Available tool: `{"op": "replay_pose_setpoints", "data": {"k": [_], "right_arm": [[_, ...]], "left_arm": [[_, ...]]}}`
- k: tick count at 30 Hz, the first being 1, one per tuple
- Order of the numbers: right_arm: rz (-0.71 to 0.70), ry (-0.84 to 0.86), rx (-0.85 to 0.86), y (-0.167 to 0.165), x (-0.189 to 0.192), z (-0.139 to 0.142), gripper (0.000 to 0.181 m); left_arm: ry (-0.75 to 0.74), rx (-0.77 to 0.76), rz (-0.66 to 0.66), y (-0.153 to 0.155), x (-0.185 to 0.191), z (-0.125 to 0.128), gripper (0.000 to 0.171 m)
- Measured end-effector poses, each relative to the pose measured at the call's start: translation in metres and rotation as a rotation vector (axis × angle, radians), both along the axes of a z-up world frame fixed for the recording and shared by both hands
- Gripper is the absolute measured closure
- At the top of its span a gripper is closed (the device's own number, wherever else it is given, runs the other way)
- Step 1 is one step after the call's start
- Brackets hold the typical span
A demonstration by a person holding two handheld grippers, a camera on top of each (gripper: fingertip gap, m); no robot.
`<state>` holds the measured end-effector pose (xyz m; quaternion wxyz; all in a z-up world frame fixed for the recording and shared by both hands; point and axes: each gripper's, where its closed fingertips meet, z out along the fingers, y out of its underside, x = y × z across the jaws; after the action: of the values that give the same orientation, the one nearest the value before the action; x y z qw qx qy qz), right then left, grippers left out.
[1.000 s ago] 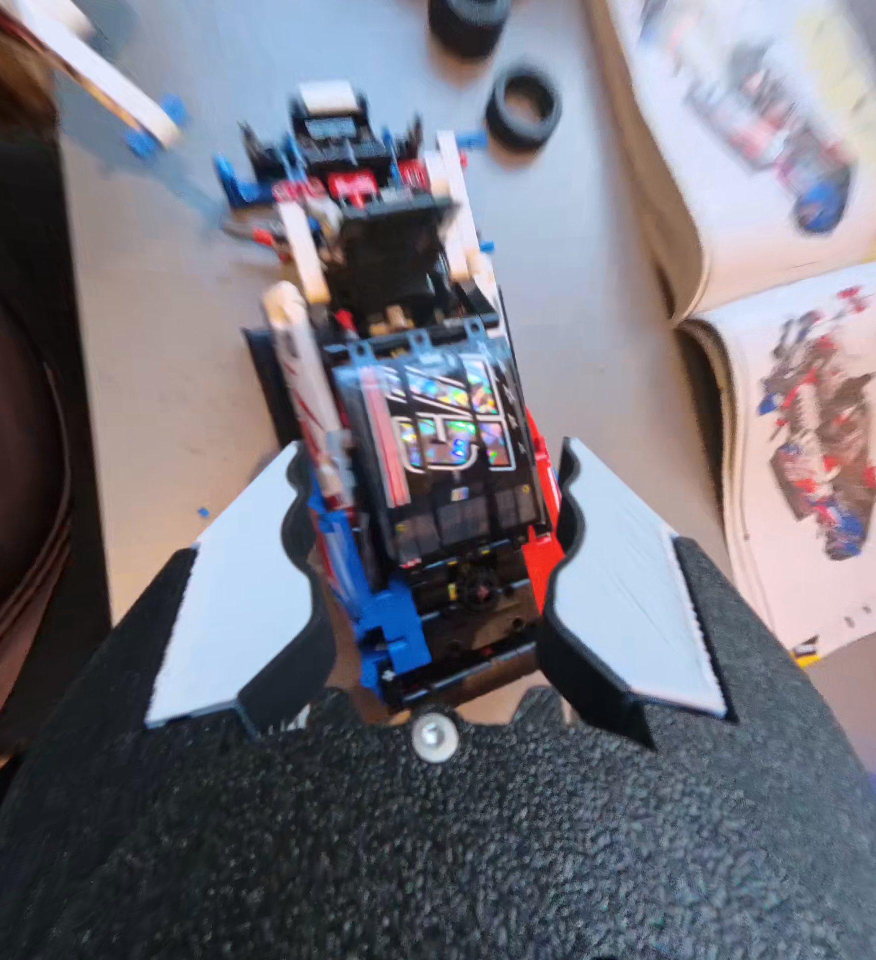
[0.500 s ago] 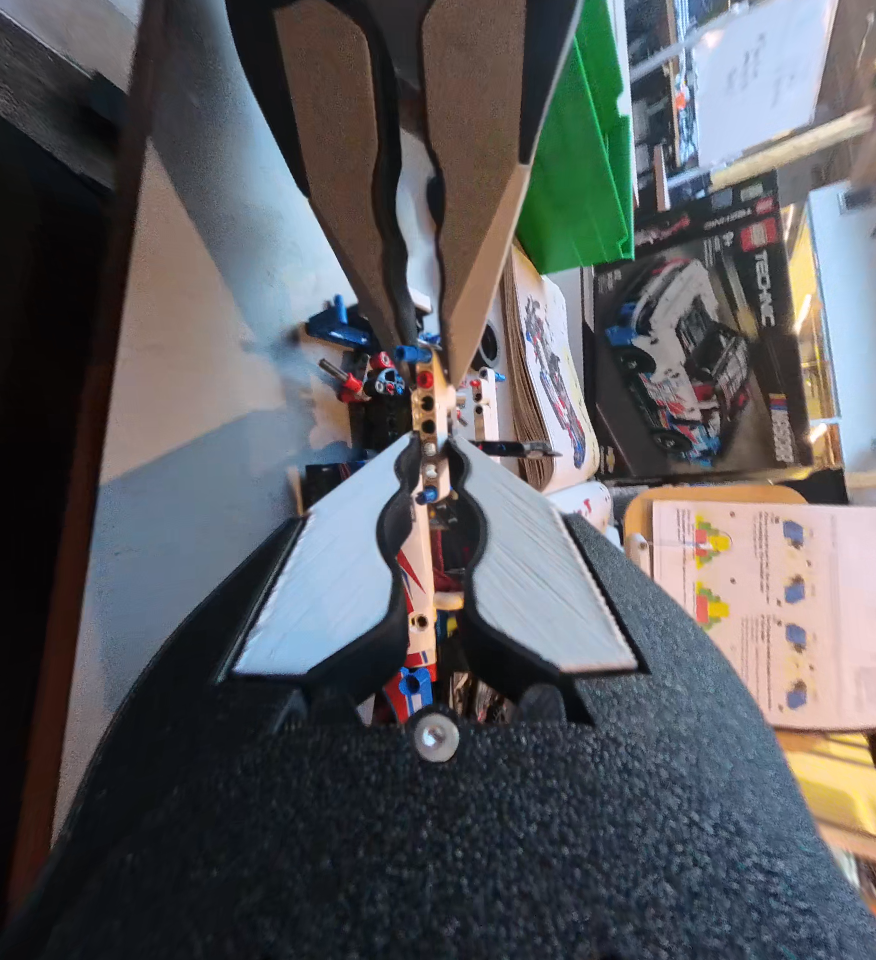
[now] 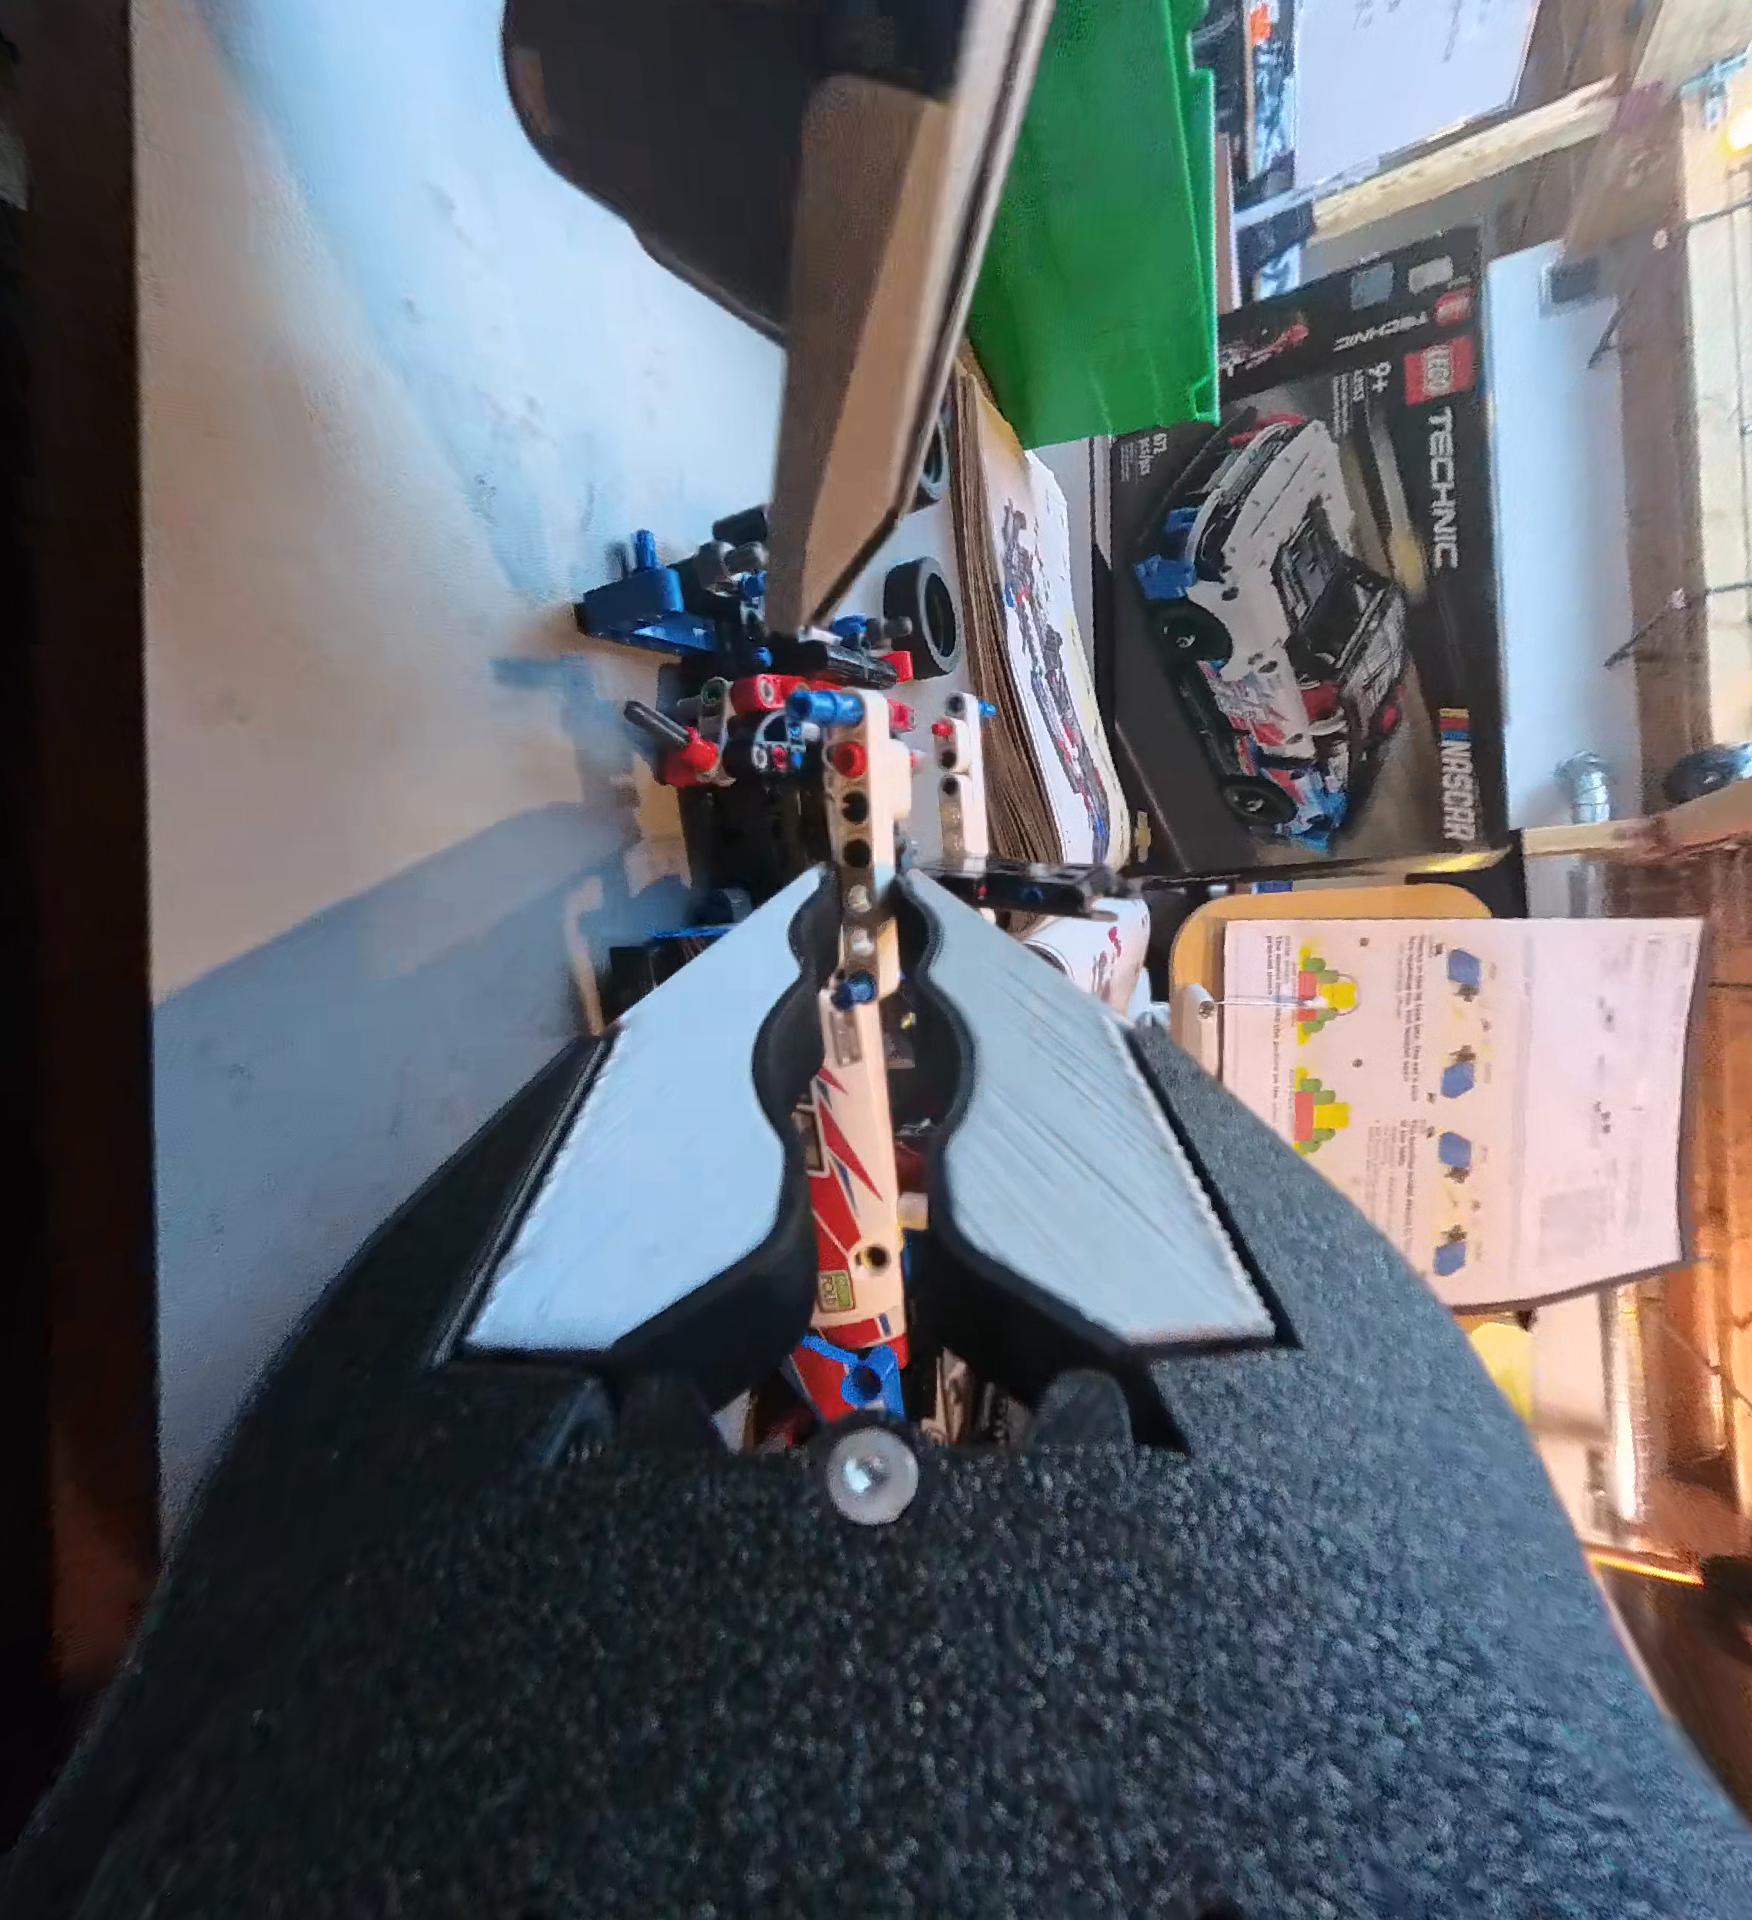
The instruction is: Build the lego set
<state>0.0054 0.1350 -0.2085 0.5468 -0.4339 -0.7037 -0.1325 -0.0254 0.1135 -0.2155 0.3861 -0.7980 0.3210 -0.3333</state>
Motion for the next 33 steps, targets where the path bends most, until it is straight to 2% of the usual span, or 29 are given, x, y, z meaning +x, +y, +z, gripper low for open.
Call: {"op": "replay_pose_setpoints", "data": {"k": [3, 5, 6, 7, 10, 11, 13, 15, 16, 17, 21, 26, 30, 33], "right_arm": [[0.014, -0.012, 0.037, -0.002, -0.003, -0.004, 0.173], [0.013, -0.004, 0.045, -0.002, -0.004, -0.005, 0.172], [0.012, -0.003, 0.031, -0.002, -0.005, -0.006, 0.172], [0.006, 0.000, 0.014, -0.001, -0.005, -0.008, 0.172], [0.000, 0.000, -0.006, 0.003, -0.005, -0.009, 0.172], [0.001, 0.001, -0.010, 0.003, -0.005, -0.008, 0.172], [0.005, -0.005, -0.010, 0.004, -0.006, -0.009, 0.172], [0.004, -0.008, -0.012, 0.005, -0.007, -0.009, 0.173], [0.006, -0.006, -0.018, 0.005, -0.008, -0.009, 0.173], [0.005, -0.004, -0.025, 0.006, -0.009, -0.009, 0.173], [0.014, -0.003, -0.026, 0.005, -0.010, -0.009, 0.173], [0.068, -0.019, 0.020, 0.002, -0.009, -0.012, 0.173], [0.103, -0.008, 0.062, -0.001, -0.010, -0.011, 0.174], [0.110, 0.009, 0.095, 0.002, -0.009, -0.009, 0.174]], "left_arm": [[-0.107, -0.129, -0.025, -0.003, 0.003, 0.001, 0.151], [-0.128, -0.141, -0.013, 0.000, 0.001, 0.003, 0.135], [-0.125, -0.104, -0.016, 0.002, 0.001, 0.006, 0.126], [-0.102, -0.028, -0.022, 0.004, 0.000, 0.010, 0.125], [0.087, 0.304, -0.087, 0.004, -0.006, 0.006, 0.129], [0.125, 0.372, -0.119, 0.002, -0.006, 0.004, 0.128], [0.144, 0.433, -0.189, -0.004, -0.002, 0.005, 0.129], [0.167, 0.461, -0.197, 0.001, -0.004, 0.007, 0.136], [0.180, 0.462, -0.193, 0.004, -0.006, 0.007, 0.143], [0.180, 0.453, -0.204, 0.005, -0.005, 0.007, 0.141], [0.141, 0.306, -0.236, 0.003, -0.001, -0.005, 0.124], [0.025, 0.221, -0.255, 0.002, 0.004, 0.002, 0.137], [0.049, 0.164, -0.283, 0.002, 0.008, -0.008, 0.133], [0.070, 0.184, -0.311, -0.002, 0.012, -0.011, 0.136]]}}
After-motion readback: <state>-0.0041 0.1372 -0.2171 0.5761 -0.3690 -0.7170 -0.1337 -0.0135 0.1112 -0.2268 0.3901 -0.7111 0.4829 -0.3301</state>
